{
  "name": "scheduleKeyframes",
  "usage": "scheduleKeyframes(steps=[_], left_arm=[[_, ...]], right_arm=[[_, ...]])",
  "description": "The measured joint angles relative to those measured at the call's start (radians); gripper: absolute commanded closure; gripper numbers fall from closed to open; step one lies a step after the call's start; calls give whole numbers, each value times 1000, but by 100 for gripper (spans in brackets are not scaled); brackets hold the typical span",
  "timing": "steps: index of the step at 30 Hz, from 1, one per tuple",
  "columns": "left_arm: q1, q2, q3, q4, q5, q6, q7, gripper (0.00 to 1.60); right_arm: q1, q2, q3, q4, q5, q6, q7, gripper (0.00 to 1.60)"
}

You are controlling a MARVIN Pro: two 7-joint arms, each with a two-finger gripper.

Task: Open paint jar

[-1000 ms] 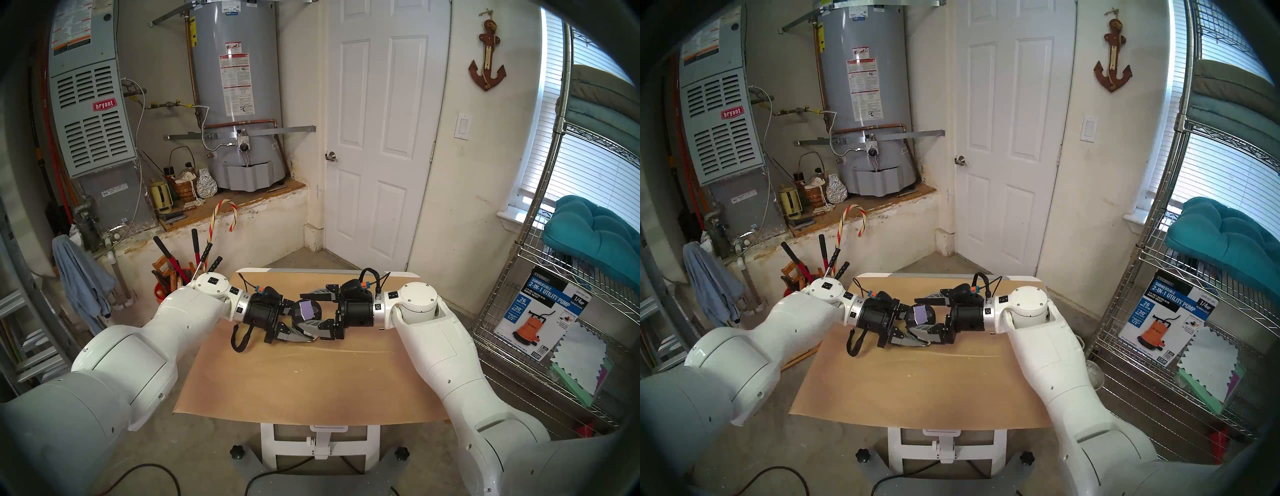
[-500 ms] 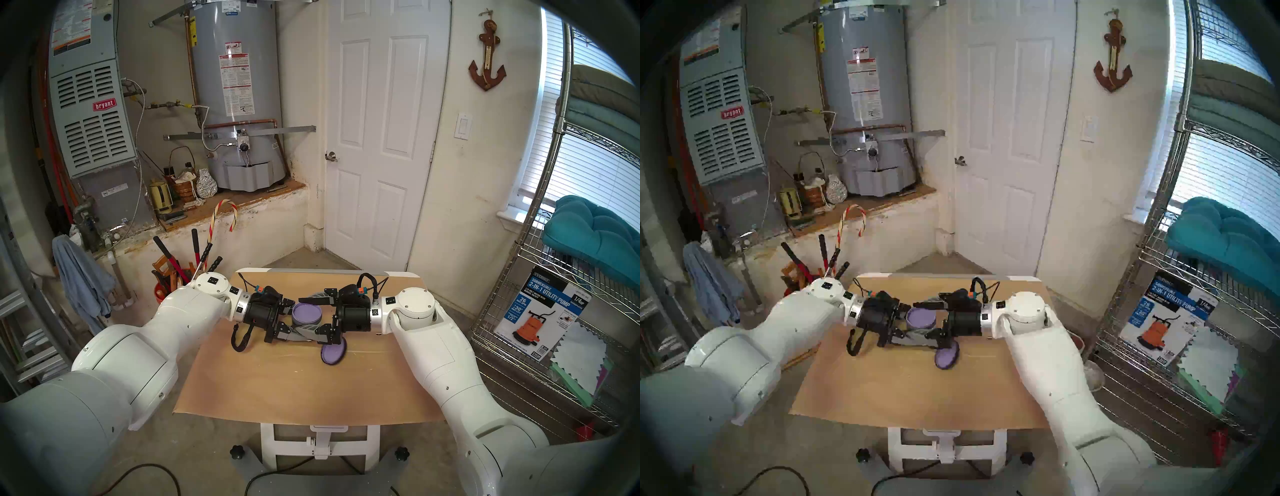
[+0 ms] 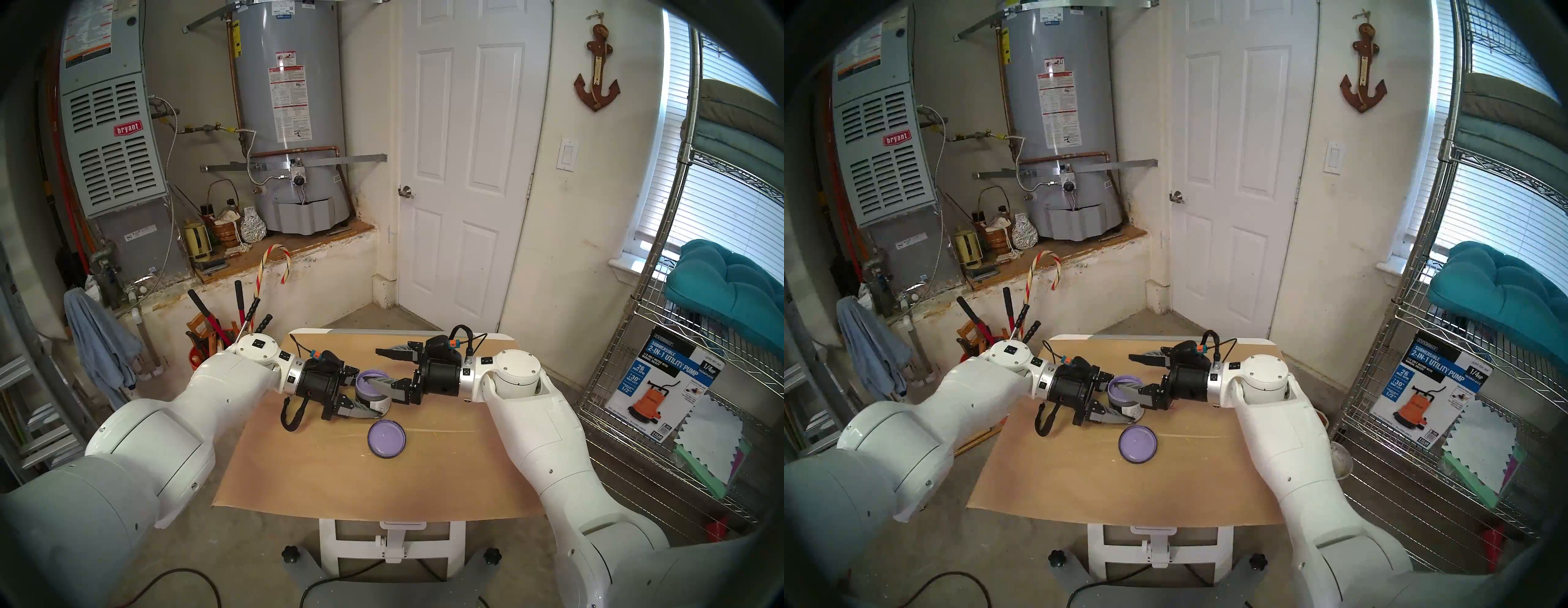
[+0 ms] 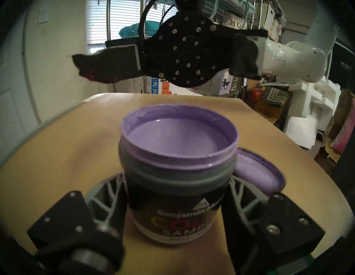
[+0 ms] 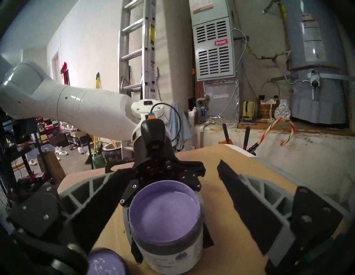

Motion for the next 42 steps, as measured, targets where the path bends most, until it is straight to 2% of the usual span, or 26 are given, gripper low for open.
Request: scheduleKeyframes(steps=[15,22,36,42], left_arm=[[22,9,-14,-38,2,-12,35,160],[48,32,-25,-96,1,10,56,160],[159,97,-57,-282,-7,85,117,160],[192,118,-66,-327,-5,107,149,160]], right_arm=[[-10,0,40,-6,4,33,-25,0],[-20,1,56,-14,4,36,-35,0],[-51,10,104,-44,4,30,-57,0],[-61,15,119,-54,4,30,-56,0]])
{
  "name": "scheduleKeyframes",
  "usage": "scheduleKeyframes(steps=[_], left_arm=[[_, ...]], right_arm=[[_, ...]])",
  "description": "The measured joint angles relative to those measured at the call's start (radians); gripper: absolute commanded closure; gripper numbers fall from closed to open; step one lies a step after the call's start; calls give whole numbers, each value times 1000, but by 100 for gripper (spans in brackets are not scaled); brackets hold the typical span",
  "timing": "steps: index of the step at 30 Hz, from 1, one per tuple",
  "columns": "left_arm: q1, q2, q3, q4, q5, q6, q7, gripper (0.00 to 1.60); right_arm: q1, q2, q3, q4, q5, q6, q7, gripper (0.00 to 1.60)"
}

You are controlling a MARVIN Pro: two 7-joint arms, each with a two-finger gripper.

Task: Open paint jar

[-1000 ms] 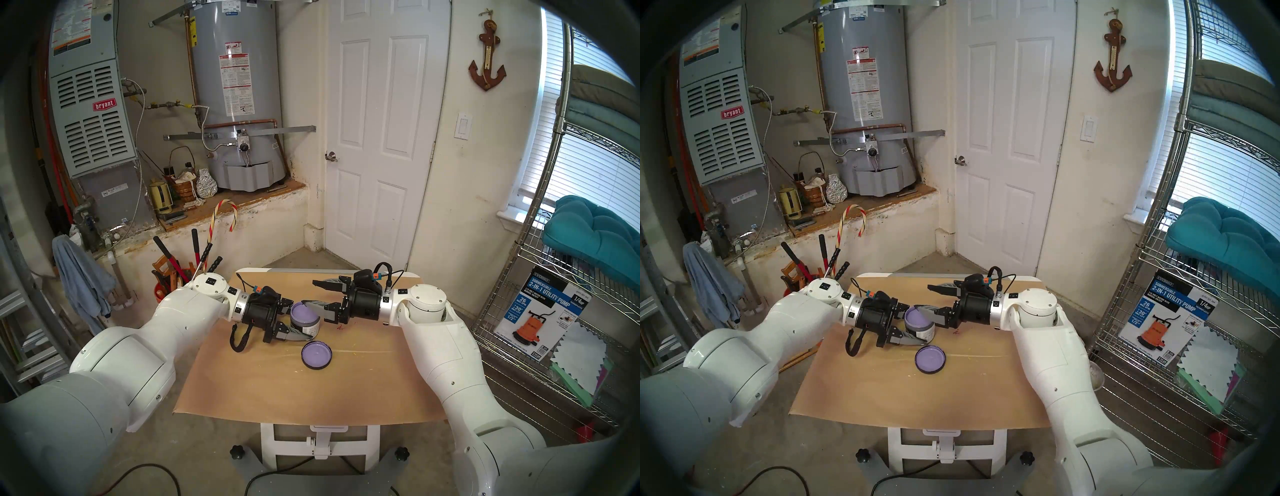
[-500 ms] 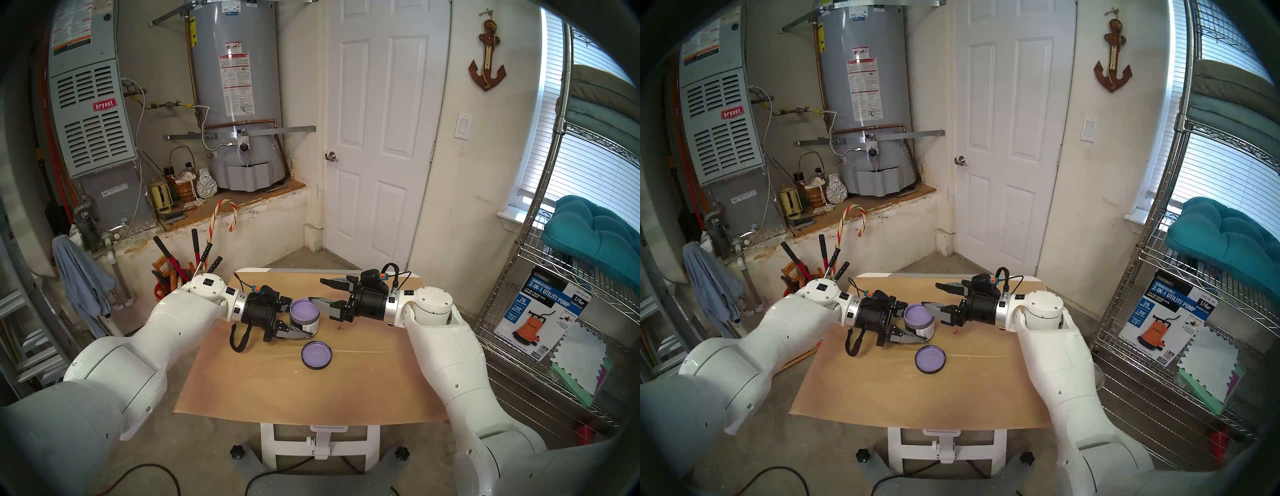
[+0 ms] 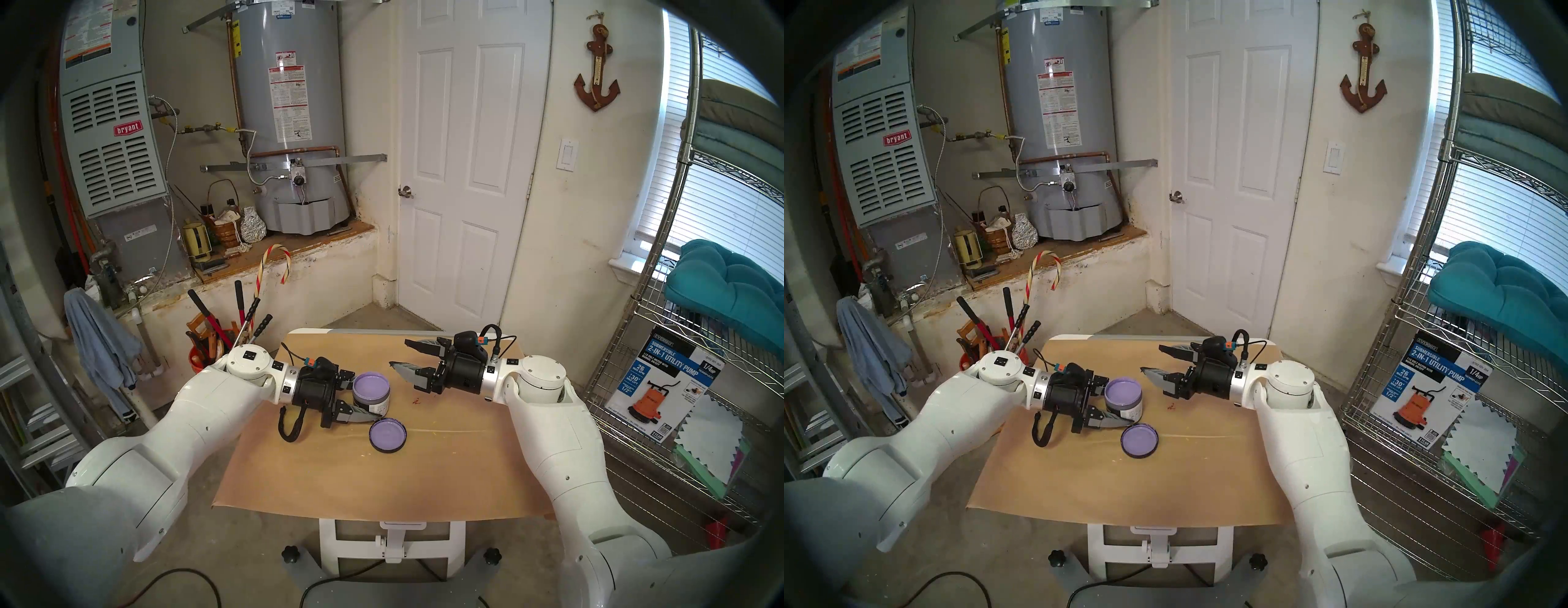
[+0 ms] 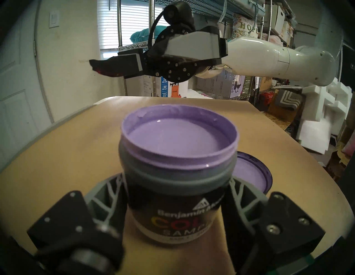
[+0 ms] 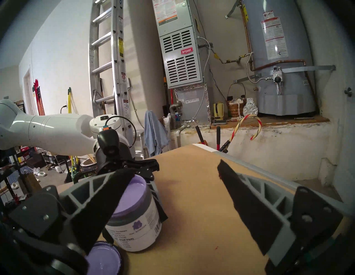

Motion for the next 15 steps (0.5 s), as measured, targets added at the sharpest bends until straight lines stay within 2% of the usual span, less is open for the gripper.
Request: scheduleKeyframes(steps=[15], left_arm=[[0,11,-7,-5,7,24,54,160]], right_arm=[[-18,6,17,-14,-5,2,11,0]])
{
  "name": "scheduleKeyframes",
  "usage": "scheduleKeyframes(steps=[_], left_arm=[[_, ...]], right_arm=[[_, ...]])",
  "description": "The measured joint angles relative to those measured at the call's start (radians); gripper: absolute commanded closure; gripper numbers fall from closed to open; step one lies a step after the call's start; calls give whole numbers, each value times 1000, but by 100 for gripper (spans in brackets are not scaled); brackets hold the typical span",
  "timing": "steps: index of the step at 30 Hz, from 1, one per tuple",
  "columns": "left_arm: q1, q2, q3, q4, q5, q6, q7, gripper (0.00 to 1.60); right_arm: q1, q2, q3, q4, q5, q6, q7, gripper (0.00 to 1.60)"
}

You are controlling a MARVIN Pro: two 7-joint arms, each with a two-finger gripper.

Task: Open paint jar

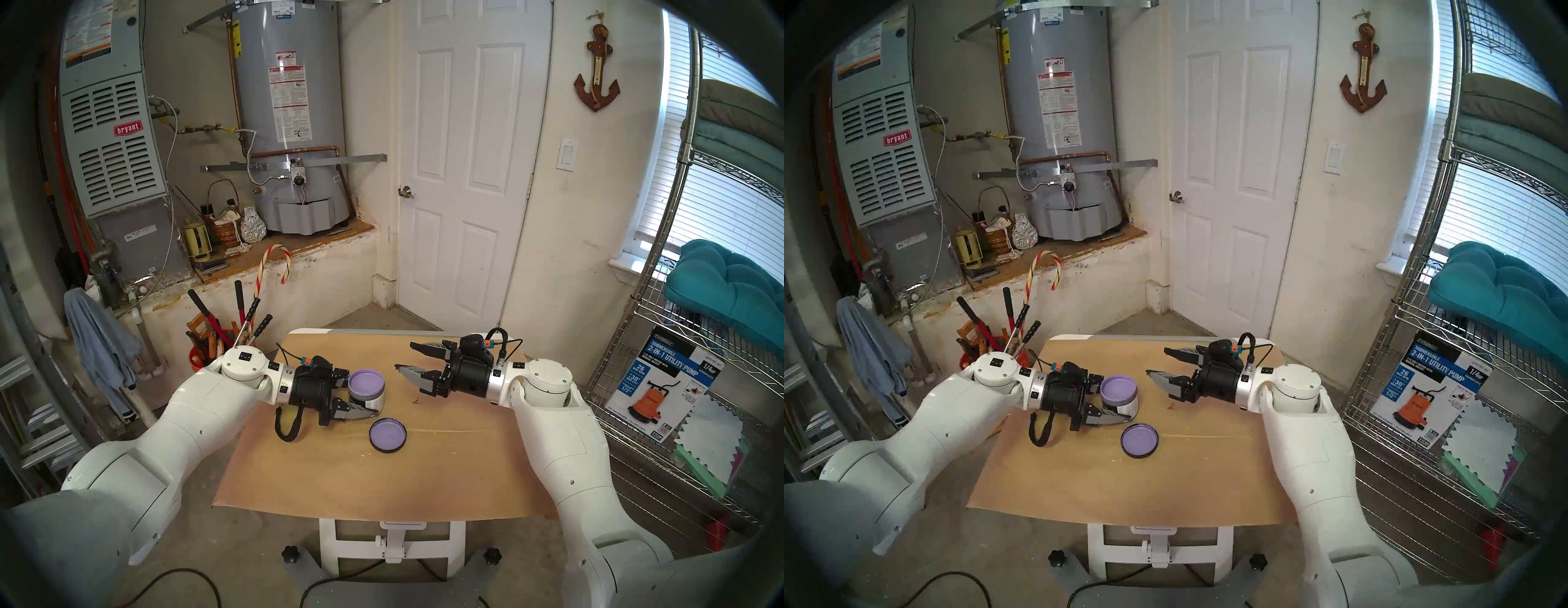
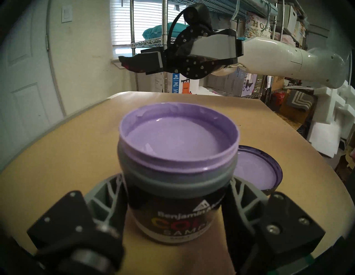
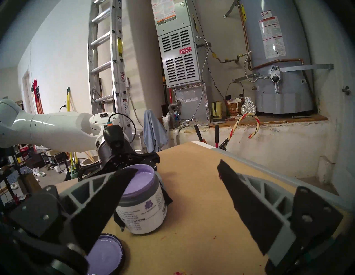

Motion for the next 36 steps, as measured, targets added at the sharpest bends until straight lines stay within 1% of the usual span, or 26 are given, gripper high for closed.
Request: scheduleKeyframes(steps=[11,22,25,26,27,31,36], left_arm=[[-9,-6,-3,19,0,-4,15,160],[-7,-7,-3,14,0,-10,23,160],[-6,-6,-3,12,0,-10,24,126],[-5,-6,-3,11,0,-10,25,125],[-5,-5,-3,9,0,-10,26,117],[-3,-4,-3,6,0,-9,28,112],[-3,-4,-3,5,1,-7,28,100]], right_arm=[[-5,-1,11,-6,-10,-9,-29,0],[-8,-1,9,-11,-15,-13,-34,0],[-9,-1,7,-13,-15,-14,-31,0],[-9,-1,7,-13,-15,-14,-30,0],[-9,-1,6,-14,-15,-14,-29,0],[-11,-1,5,-16,-16,-14,-23,0],[-13,-1,5,-19,-16,-13,-18,0]])
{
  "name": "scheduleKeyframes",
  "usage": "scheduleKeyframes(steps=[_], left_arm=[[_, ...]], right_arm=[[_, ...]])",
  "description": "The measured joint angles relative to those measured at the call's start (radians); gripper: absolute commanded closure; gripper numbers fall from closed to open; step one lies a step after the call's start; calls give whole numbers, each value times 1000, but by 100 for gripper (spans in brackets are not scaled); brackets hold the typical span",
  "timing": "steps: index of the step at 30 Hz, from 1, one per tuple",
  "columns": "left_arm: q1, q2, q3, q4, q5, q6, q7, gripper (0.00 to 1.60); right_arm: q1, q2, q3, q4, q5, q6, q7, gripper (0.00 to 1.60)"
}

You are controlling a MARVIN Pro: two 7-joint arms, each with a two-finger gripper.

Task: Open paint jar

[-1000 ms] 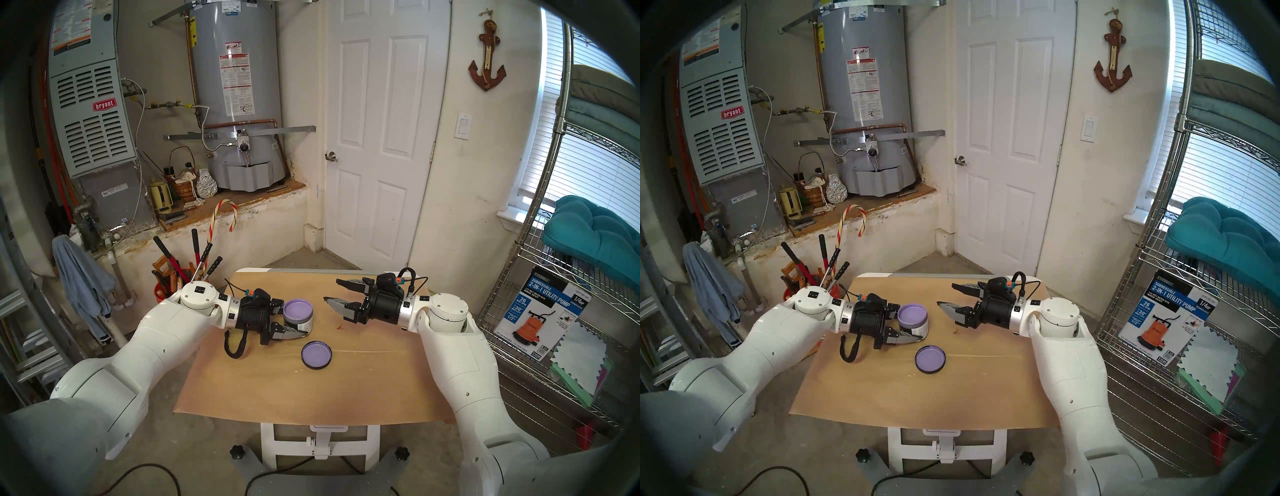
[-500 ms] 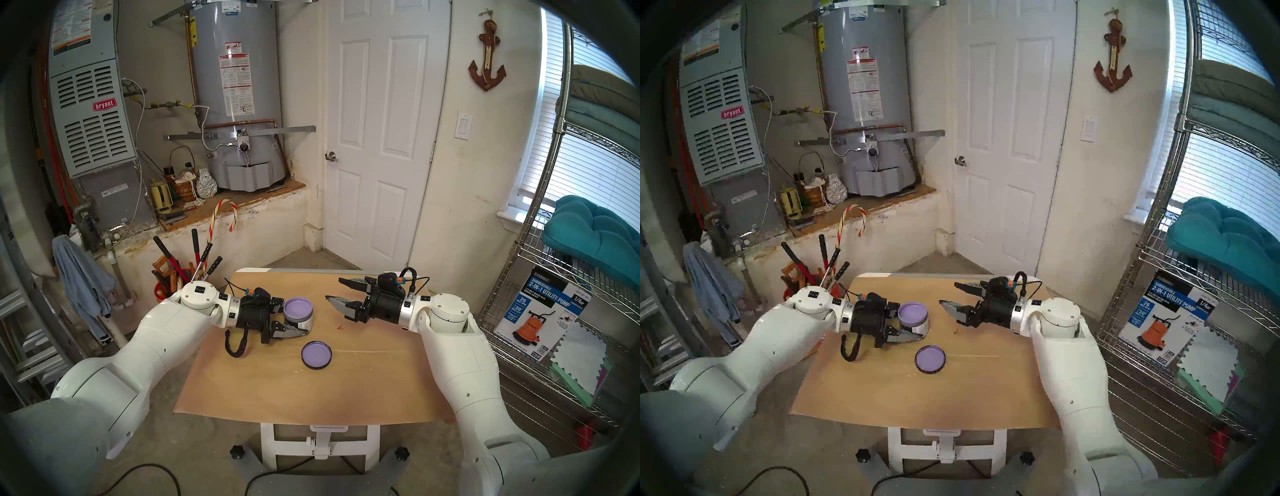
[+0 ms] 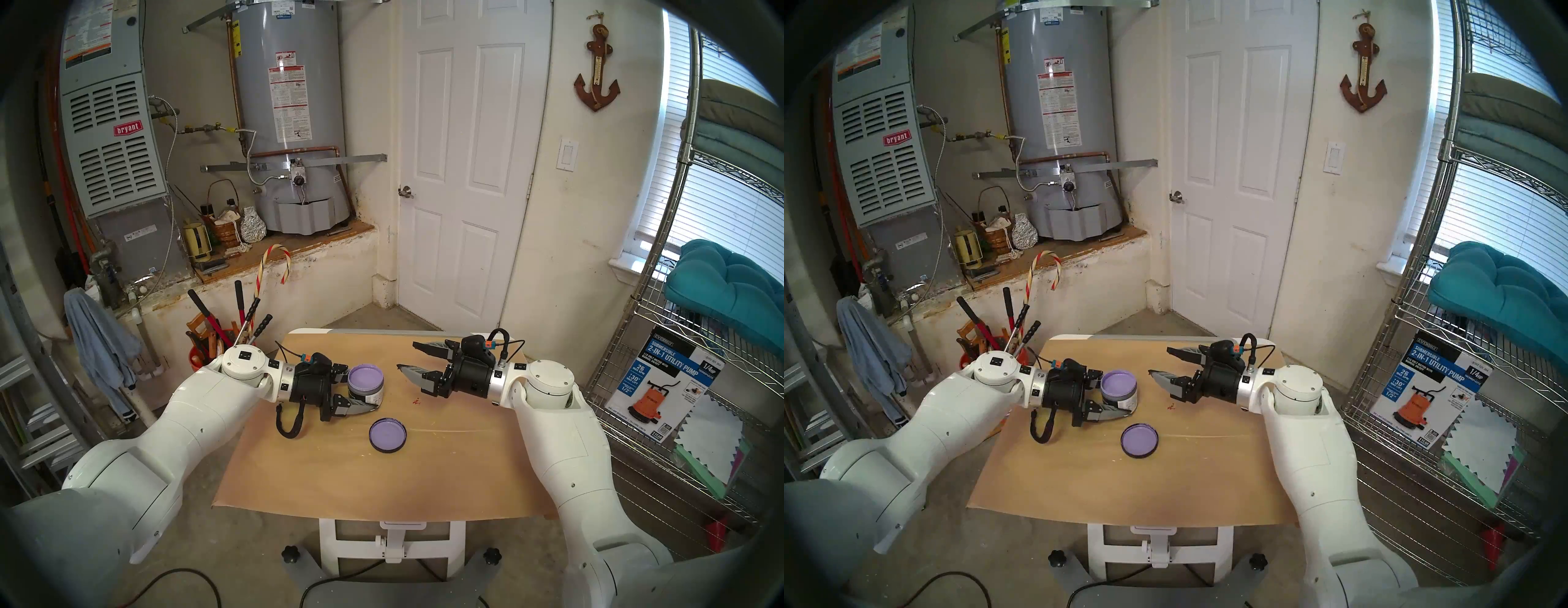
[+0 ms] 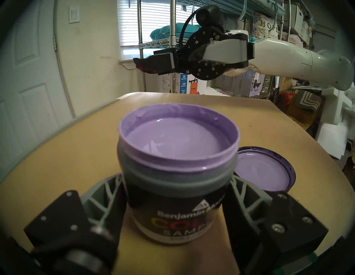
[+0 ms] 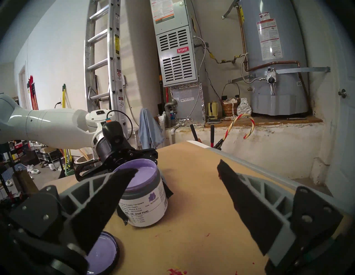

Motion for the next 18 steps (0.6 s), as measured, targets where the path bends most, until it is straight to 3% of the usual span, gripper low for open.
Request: scheduleKeyframes(steps=[4,6,8,12,13,15,18], left_arm=[[0,0,0,0,0,4,-1,97],[0,0,0,0,0,6,-3,88],[-1,0,0,0,0,7,-4,69],[-1,-1,0,1,1,8,-6,58],[-1,-2,0,2,1,8,-7,22],[-1,-3,-1,3,1,7,-7,5],[-1,-7,-4,5,0,2,-7,0]], right_arm=[[-1,0,0,-1,0,0,3,0],[-1,0,0,-1,0,0,4,0],[-2,0,0,-1,0,0,5,0],[-2,0,0,-1,-1,0,6,0],[-2,0,0,-1,-1,0,6,0],[-2,0,0,-1,-1,0,7,0],[-2,0,1,-1,-2,0,7,0]])
